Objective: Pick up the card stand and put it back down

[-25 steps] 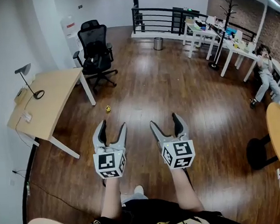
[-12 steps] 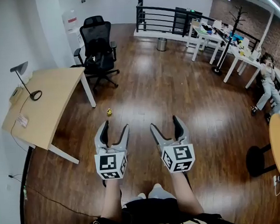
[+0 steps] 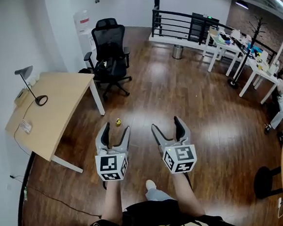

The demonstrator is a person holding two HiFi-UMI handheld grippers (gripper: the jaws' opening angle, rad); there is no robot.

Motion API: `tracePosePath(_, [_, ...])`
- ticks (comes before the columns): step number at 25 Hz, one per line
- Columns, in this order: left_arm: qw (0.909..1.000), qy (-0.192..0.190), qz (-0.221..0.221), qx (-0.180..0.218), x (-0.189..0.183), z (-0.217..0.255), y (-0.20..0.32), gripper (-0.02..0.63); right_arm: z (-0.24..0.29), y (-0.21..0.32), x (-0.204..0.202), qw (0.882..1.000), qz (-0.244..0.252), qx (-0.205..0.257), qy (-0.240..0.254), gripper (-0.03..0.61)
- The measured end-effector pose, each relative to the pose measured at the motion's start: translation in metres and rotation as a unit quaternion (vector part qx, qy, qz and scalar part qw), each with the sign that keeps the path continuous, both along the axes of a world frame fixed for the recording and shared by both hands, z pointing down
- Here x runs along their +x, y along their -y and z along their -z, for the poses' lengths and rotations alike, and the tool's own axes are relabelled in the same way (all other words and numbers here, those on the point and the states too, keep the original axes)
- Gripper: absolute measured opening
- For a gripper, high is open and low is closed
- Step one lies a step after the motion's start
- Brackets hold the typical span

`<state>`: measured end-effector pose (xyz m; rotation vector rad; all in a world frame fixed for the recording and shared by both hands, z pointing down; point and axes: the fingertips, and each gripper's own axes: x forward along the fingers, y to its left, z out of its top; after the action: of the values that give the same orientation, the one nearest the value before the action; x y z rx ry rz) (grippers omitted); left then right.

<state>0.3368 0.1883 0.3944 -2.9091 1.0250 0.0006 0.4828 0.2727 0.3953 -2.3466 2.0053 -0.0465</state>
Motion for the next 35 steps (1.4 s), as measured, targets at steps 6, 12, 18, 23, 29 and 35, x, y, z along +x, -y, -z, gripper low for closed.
tracePosePath(6, [0.9990, -0.009, 0.043, 0.013, 0.024, 0.012, 0.063, 0.293, 0.014, 0.078, 0.028, 0.999, 0.045, 0.019, -0.002, 0.385])
tracePosePath(12, [0.9932, 0.002, 0.116, 0.011, 0.002, 0.006, 0.114, 0.285, 0.007, 0.155, 0.031, 0.994, 0.106, 0.013, 0.011, 0.385])
tracePosePath(18, [0.9701, 0.017, 0.242, -0.001, -0.102, 0.002, 0.152, 0.285, 0.003, 0.244, -0.080, 0.969, 0.248, 0.005, 0.020, 0.385])
tracePosePath(23, [0.9340, 0.023, 0.356, -0.008, -0.228, -0.001, 0.163, 0.285, 0.010, 0.287, -0.215, 0.930, 0.366, 0.034, 0.020, 0.385])
tracePosePath(29, [0.8976, 0.007, 0.441, -0.011, -0.366, 0.006, 0.182, 0.285, 0.015, 0.329, -0.368, 0.886, 0.462, 0.028, 0.006, 0.385])
tracePosePath(35, [0.8826, -0.014, 0.470, 0.004, -0.459, 0.025, 0.202, 0.285, 0.038, 0.361, -0.463, 0.869, 0.493, 0.037, -0.003, 0.385])
